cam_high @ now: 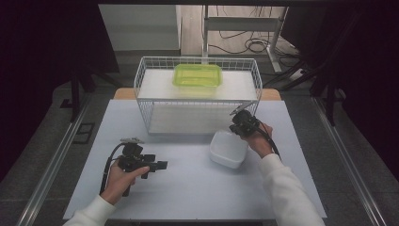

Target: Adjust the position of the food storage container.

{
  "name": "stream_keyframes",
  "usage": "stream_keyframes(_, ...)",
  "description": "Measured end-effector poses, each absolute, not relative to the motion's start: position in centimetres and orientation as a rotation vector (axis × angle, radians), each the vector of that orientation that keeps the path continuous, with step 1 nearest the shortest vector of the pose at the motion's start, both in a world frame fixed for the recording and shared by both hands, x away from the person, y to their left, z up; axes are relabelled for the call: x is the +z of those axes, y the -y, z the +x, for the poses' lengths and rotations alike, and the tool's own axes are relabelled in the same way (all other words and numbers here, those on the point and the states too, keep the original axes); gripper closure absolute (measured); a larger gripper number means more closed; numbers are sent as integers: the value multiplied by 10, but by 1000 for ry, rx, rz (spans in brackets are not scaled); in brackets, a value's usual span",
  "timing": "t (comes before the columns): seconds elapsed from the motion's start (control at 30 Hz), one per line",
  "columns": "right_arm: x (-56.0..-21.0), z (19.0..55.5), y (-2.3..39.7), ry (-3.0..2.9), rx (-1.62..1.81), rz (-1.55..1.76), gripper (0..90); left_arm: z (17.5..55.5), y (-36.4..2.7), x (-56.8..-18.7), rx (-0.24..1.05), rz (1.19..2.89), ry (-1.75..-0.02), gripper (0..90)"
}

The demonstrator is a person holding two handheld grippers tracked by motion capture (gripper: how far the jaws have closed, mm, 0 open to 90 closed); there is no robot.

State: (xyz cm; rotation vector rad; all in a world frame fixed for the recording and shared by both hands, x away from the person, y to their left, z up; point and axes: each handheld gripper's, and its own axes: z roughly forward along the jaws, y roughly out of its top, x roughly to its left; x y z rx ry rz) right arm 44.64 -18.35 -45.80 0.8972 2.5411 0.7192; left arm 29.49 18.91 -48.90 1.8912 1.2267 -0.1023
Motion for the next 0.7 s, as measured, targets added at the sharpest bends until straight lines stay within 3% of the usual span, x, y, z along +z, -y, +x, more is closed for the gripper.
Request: stream_keyframes(0.7,-460,415,147,-2684,764,722,888,296,-190,-491,-121,1893,-1227,247)
